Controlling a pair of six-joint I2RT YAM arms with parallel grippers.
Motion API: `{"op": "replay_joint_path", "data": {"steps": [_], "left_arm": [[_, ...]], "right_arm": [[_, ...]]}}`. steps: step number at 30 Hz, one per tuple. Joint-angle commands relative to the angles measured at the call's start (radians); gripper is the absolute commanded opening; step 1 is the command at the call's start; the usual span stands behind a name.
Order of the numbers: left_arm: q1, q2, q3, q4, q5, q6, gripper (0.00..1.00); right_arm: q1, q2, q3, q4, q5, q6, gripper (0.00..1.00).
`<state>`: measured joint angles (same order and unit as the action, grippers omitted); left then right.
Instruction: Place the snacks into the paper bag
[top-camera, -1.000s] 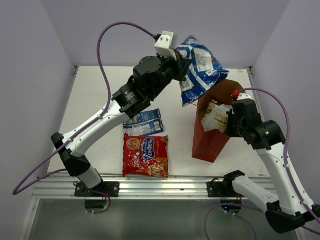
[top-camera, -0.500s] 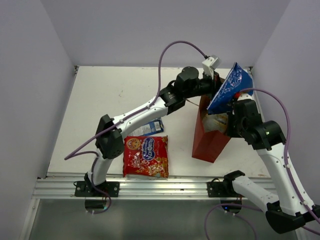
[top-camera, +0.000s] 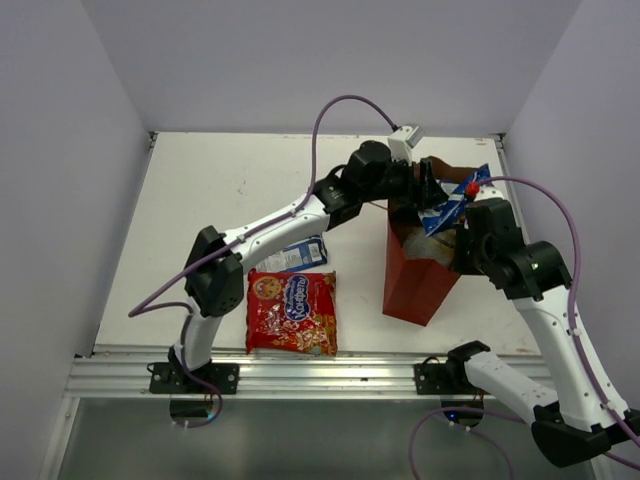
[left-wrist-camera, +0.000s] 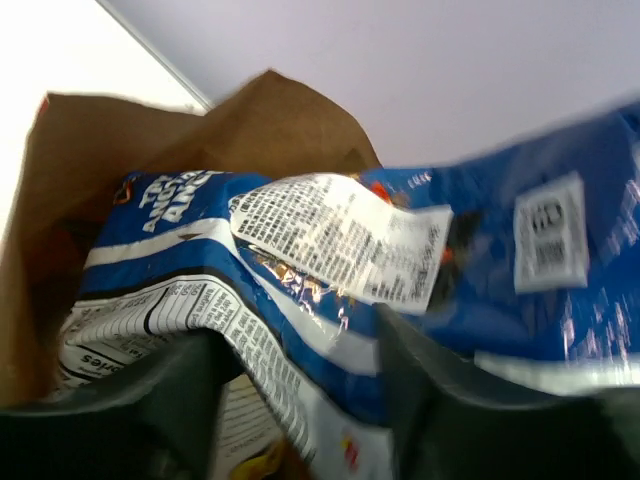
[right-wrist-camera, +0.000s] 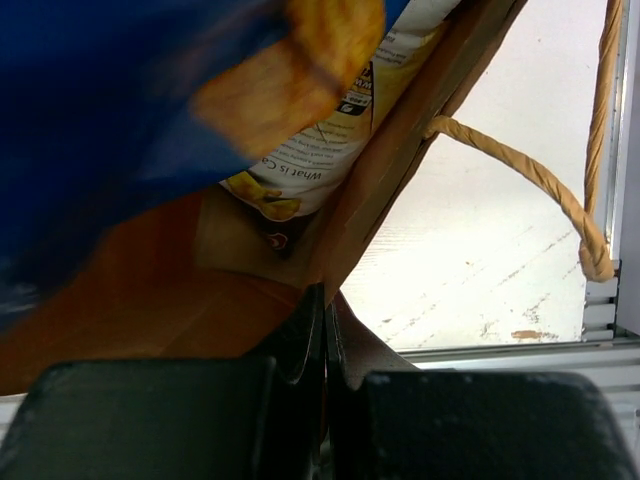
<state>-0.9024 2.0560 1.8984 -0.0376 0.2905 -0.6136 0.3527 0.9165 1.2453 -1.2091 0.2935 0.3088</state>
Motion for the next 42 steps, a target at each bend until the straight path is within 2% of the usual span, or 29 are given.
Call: {"op": "replay_joint_path", "data": {"steps": [1,2,3,6,8,9,11,12,14,15,16,17,21,23,26,31,42], "left_arm": [[-0.003,-0.096,0.033,0.018,-0.045,0.009,0.76],[-0.006,-0.099,0.059,0.010,-0.056,0.023,0.97],[-0.022,-0.108,0.088,-0.013,-0.072,0.043,1.00],[-0.053,-0.141,0.227,-0.068,-0.196,0.121,1.00],[-0.055,-0.169,0.261,-0.117,-0.282,0.132,1.00],[-0.055,-0.216,0.257,-0.177,-0.427,0.146,1.00],[-0.055,-0.298,0.178,-0.196,-0.580,0.166,1.00],[-0.053,-0.395,0.042,-0.168,-0.716,0.181,1.00],[-0.047,-0.488,-0.106,-0.133,-0.836,0.235,1.00],[-0.021,-0.544,-0.210,-0.181,-0.906,0.210,1.00],[0.008,-0.562,-0.255,-0.226,-0.918,0.187,1.00],[0.087,-0.572,-0.300,-0.328,-0.918,0.160,1.00],[0.288,-0.527,-0.526,-0.490,-0.870,0.081,1.00],[0.360,-0.499,-0.579,-0.521,-0.864,0.054,1.00],[0.428,-0.471,-0.718,-0.464,-0.815,0.023,1.00],[0.464,-0.425,-0.782,-0.441,-0.788,-0.011,1.00],[0.464,-0.317,-0.872,-0.341,-0.703,0.005,1.00]], "right_arm": [[0.002,0.001,0.025,0.033,-0.022,-0.022,0.00],[0.002,0.001,0.025,0.033,-0.024,-0.022,0.00],[0.002,0.002,0.025,0.033,-0.025,-0.020,0.00],[0.002,0.001,0.025,0.034,-0.027,-0.023,0.00],[0.002,0.004,0.025,0.036,-0.030,-0.023,0.00],[0.002,0.005,0.026,0.036,-0.031,-0.025,0.00],[0.002,0.008,0.029,0.036,-0.031,-0.025,0.00],[0.002,0.007,0.031,0.037,-0.033,-0.025,0.00],[0.002,0.008,0.029,0.039,-0.033,-0.027,0.00],[0.002,0.010,0.031,0.040,-0.034,-0.028,0.00],[0.002,0.010,0.031,0.040,-0.034,-0.028,0.00],[0.002,0.012,0.029,0.043,-0.036,-0.028,0.00],[0.002,0.012,0.028,0.049,-0.045,-0.028,0.00],[0.002,0.012,0.029,0.048,-0.044,-0.030,0.00],[0.002,0.013,0.026,0.049,-0.048,-0.030,0.00],[0.002,0.010,0.034,0.043,-0.045,-0.030,0.00],[0.002,0.021,0.036,0.051,-0.050,-0.030,0.00]]}}
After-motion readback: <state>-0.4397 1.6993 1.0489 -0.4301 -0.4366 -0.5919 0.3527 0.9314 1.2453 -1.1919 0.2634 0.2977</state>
